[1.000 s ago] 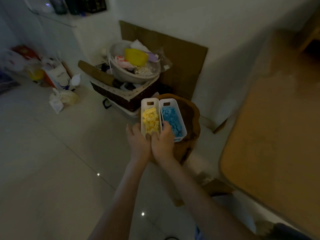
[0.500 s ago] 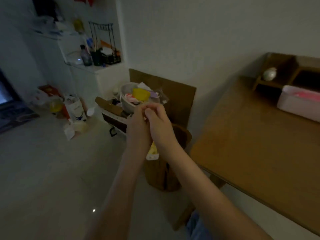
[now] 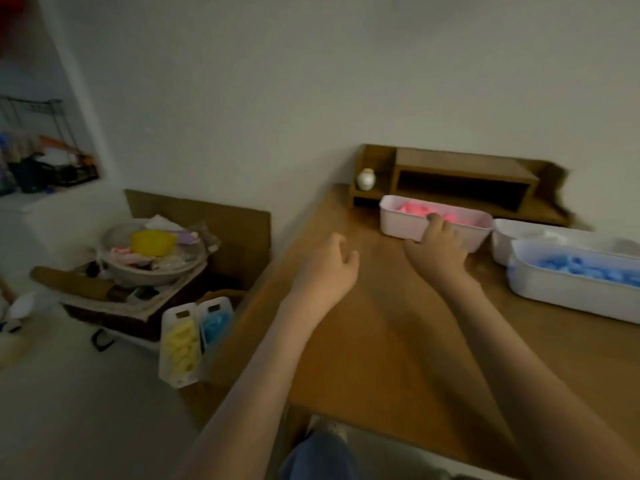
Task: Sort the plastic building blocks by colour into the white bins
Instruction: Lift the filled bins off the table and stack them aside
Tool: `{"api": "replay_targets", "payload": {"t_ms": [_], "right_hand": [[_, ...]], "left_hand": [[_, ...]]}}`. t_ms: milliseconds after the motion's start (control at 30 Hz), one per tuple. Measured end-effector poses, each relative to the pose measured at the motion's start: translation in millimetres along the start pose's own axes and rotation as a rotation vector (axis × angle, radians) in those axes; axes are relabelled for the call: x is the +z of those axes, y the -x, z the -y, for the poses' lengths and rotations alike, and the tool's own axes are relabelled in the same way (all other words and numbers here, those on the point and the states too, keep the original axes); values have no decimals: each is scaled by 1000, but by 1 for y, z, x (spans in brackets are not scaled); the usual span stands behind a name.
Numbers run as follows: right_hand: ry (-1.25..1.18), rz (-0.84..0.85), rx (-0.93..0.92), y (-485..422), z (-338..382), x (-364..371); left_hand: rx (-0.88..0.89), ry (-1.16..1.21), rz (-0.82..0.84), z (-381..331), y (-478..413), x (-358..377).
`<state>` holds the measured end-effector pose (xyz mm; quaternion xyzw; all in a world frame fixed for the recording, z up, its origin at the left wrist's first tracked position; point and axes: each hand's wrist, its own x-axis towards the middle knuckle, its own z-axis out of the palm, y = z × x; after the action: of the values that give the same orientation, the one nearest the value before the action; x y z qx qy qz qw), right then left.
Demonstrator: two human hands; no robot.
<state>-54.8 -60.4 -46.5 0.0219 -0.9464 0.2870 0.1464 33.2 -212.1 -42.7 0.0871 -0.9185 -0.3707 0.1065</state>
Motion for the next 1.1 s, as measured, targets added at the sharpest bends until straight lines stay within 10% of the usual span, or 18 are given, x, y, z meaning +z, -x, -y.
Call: {"api": "replay_targets", "payload": {"t_ms": [167, 300, 633, 1100], "right_hand": [[301, -243, 101, -16, -72, -35], [475, -91, 274, -18, -115, -49], [562, -65, -11, 31, -77, -57], [89, 103, -697, 134, 86, -31]], "left_hand": [[36, 2, 170, -52, -14, 61], [57, 77, 293, -76, -13, 88], [-390, 709, 505, -64, 4, 82], [-380, 993, 70, 23, 57, -42]]}}
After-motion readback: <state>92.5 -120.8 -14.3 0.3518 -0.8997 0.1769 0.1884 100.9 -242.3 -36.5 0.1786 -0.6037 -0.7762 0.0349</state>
